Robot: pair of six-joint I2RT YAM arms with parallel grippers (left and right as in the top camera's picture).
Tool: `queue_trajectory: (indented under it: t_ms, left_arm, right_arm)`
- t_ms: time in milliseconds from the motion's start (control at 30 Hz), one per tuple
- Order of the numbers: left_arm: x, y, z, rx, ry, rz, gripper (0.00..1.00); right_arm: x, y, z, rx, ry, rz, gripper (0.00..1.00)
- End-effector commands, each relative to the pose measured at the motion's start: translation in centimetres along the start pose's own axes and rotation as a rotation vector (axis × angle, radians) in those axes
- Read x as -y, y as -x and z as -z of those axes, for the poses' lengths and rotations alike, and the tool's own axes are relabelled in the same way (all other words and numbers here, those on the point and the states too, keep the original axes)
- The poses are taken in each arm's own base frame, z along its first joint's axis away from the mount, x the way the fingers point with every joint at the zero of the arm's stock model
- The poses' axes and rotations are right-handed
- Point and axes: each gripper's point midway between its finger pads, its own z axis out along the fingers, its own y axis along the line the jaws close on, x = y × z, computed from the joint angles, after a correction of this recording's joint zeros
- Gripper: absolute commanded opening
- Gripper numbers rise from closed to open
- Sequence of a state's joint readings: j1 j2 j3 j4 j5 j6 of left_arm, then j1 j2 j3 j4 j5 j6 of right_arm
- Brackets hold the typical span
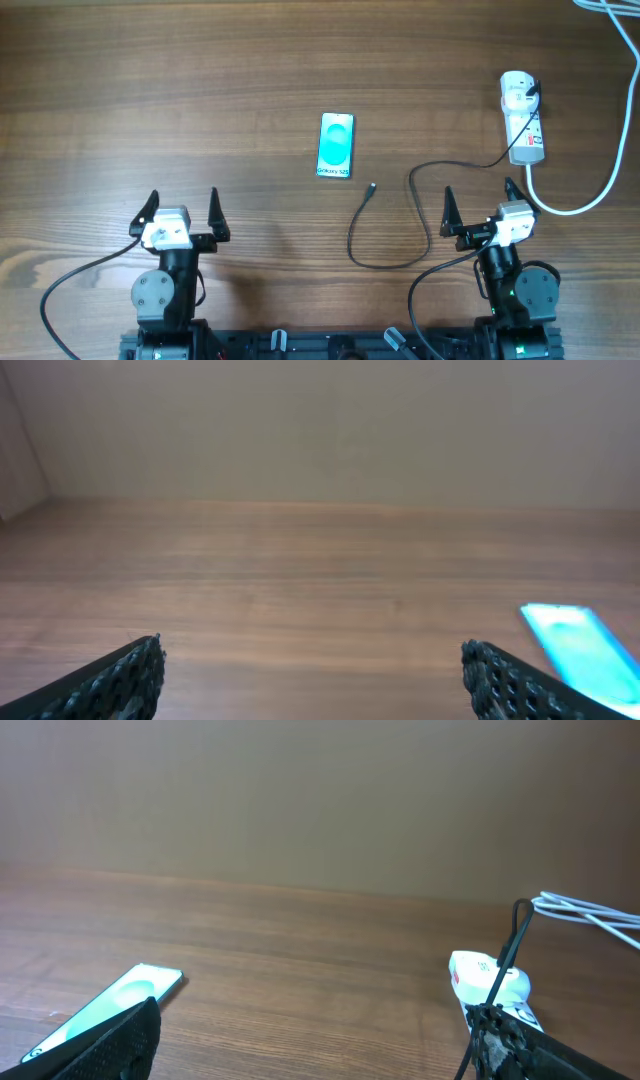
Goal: Plug charger to phone and switch on socket
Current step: 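Open the left gripper and start moving toward the phone, then reach the left gripper over the Galaxy S25 phone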
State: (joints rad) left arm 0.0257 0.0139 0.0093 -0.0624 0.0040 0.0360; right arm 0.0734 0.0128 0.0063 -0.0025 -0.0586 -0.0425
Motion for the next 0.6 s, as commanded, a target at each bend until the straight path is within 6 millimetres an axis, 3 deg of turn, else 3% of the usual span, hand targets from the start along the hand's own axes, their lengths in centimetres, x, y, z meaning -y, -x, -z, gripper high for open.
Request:
queue_trajectory:
  t_ms: [0,100,167,267,400,433,467,567]
  left_arm:
    - [4.0,2.0,0.6,0.071,-0.241,0.115,1.00]
    - [6.3,3.9,1.6,0.144,-0.386,0.090,1.00]
    - [7.6,6.4,2.7,0.249,-0.466,0.057,1.00]
    - [7.6,10.4,4.3,0.398,-0.492,0.105,1.00]
    - [7.6,14.3,4.9,0.383,-0.480,0.119,1.00]
    - [7.4,14.9,4.6,0.354,-0.463,0.129,1.00]
    - [6.9,15.9,3.2,0.210,-0.415,0.166,1.00]
    - [7.1,15.8,0.1,-0.218,-0.373,0.230,1.00]
  right_arm:
    - [0.1,0.0,0.0,0.001,-0.008,-0.016,1.00]
    - [0.1,0.0,0.0,0.001,-0.008,-0.017,1.00]
    - [0.1,0.0,0.0,0.001,-0.007,-0.017,1.00]
    - [0.1,0.0,0.0,0.001,-0.007,-0.017,1.00]
    - [0.1,0.0,0.0,0.001,-0.008,-0.017,1.00]
    - [0.1,0.0,0.0,0.001,-0.008,-0.017,1.00]
    - [0.1,0.0,0.0,0.001,-0.008,-0.017,1.00]
    - [0.1,0.0,0.0,0.001,-0.007,-0.017,1.00]
